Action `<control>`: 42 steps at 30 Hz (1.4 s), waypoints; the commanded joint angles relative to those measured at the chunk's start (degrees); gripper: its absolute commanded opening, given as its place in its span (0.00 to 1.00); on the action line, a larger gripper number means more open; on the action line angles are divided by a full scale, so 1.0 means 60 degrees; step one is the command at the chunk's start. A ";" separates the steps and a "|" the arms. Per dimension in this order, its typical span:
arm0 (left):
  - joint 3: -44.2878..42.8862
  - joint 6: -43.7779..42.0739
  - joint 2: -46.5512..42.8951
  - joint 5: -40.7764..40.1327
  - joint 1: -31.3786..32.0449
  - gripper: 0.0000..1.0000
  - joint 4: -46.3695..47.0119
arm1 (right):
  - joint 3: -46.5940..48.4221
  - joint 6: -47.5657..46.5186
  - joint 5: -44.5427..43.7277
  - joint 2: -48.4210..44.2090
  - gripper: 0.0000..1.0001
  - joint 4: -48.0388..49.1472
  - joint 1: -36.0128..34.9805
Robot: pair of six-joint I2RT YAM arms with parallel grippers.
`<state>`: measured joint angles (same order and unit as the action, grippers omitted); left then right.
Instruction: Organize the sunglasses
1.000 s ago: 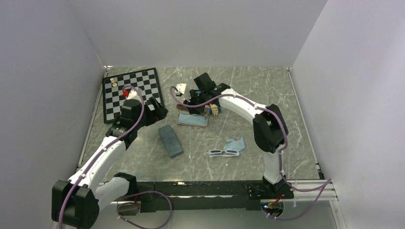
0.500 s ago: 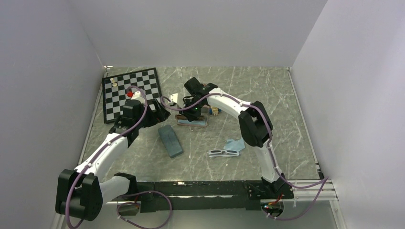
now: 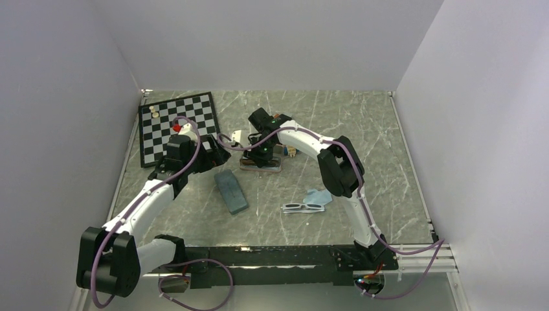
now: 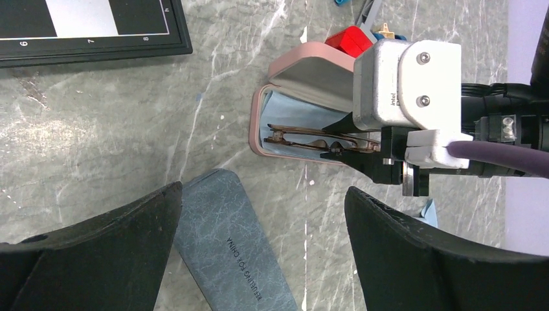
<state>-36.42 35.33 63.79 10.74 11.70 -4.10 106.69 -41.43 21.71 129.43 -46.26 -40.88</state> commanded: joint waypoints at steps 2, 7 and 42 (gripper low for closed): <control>-0.0161 -0.0200 0.0072 0.0238 -0.0076 0.99 0.0302 | 0.0319 -0.0142 -0.0001 0.0021 0.19 -0.0018 0.0083; -0.0228 -0.0213 0.0134 0.0271 -0.0090 0.99 0.0258 | 0.0276 -0.0135 0.0044 0.0101 0.28 -0.0059 0.0119; -0.0330 -0.0202 0.0355 0.0867 -0.0149 0.99 0.0406 | -0.0648 -0.0049 -0.0304 -0.1292 0.54 0.1041 0.0131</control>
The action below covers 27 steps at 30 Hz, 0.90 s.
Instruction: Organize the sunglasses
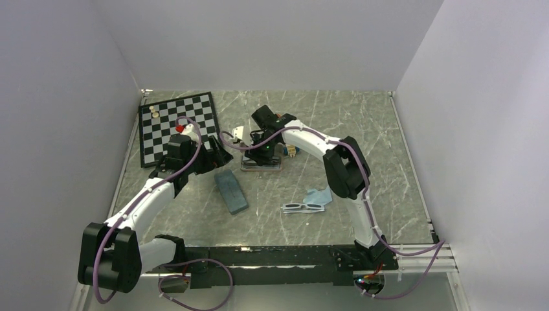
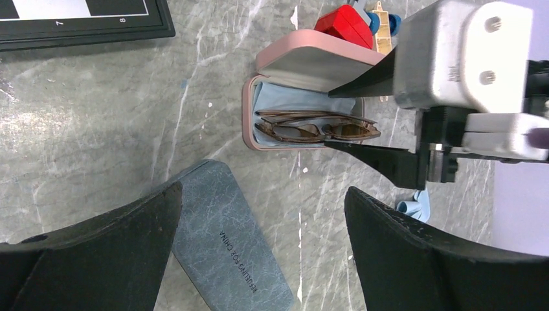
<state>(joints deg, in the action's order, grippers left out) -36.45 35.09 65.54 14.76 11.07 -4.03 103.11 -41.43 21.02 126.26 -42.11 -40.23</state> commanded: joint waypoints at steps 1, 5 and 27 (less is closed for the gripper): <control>-0.0316 -0.0160 0.0065 0.0199 -0.0043 0.99 0.0394 | -0.0067 -0.0065 -0.0201 -0.0794 0.54 0.0352 0.0017; -0.0327 -0.0165 0.0095 0.0218 -0.0043 0.99 0.0385 | -0.0077 -0.0019 -0.0323 -0.0782 0.53 0.0388 0.0011; -0.0314 -0.0224 0.0215 0.0686 -0.0043 0.99 0.0536 | -0.0751 0.0080 -0.1040 -0.0735 0.53 0.1388 -0.0193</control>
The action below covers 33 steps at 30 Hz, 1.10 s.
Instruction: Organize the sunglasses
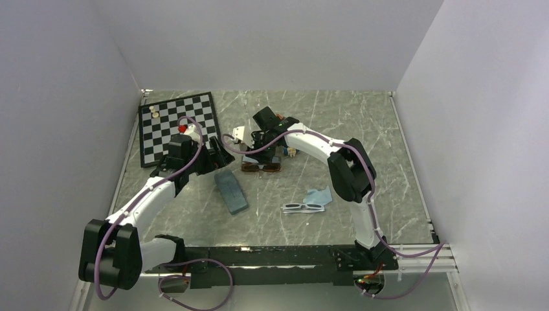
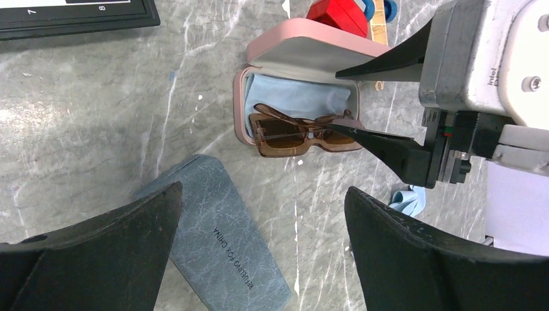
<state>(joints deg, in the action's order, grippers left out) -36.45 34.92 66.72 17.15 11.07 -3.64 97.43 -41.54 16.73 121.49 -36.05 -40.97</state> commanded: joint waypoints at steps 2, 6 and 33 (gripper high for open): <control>-0.0320 -0.0207 -0.0001 0.0275 -0.0043 0.99 0.0460 | 0.0204 0.0111 -0.0369 0.0183 0.53 0.0367 -0.0071; -0.0314 -0.0234 0.0015 0.0267 -0.0043 0.99 0.0450 | 0.0060 0.0137 -0.0457 0.0335 0.53 0.0383 -0.0156; -0.0400 -0.0214 0.0028 0.0346 -0.0044 0.99 0.0366 | -0.0871 0.1169 -0.2210 -0.0896 0.25 0.2459 -0.0290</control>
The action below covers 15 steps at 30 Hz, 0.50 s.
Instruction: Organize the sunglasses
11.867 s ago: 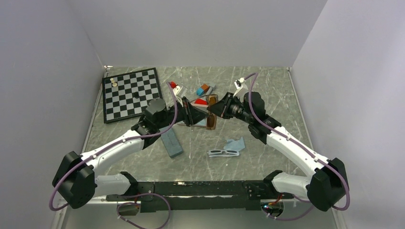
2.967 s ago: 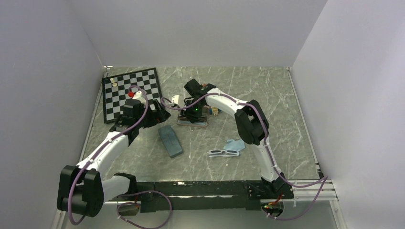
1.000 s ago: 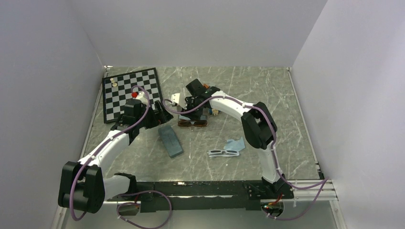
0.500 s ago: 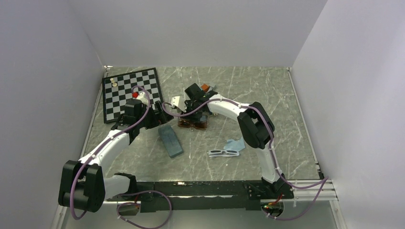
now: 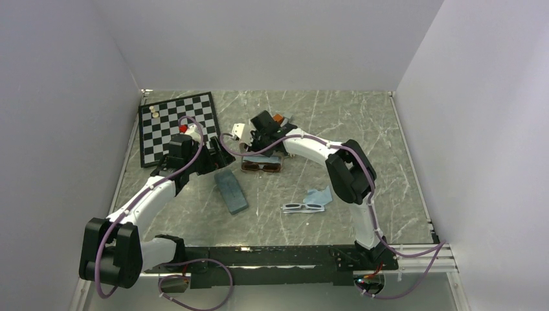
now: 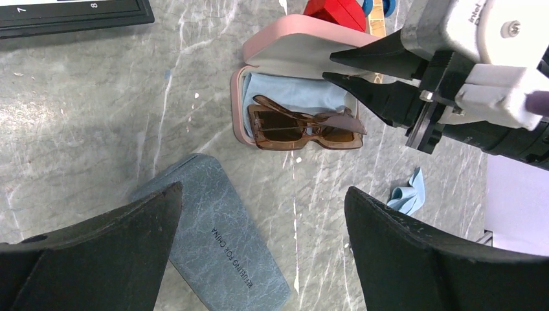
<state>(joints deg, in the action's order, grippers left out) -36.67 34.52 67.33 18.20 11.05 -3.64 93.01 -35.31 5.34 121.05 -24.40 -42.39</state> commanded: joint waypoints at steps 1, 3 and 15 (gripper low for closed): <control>-0.0364 -0.0150 -0.0074 0.0175 -0.0040 0.99 0.0377 | -0.0222 0.0053 -0.0112 -0.0986 0.26 0.0509 -0.0065; -0.0337 -0.0124 -0.0113 0.0229 -0.0040 0.99 0.0431 | -0.0488 -0.0127 0.0433 -0.1318 0.29 0.0489 -0.0134; -0.0250 -0.0122 -0.0169 0.0239 -0.0043 0.99 0.0431 | -0.0439 -0.0767 0.1360 -0.0882 0.47 -0.0405 -0.0317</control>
<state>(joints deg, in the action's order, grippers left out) -36.67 34.52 67.33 18.57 11.07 -3.64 88.47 -38.79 13.85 113.73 -25.50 -44.49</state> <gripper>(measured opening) 0.993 0.461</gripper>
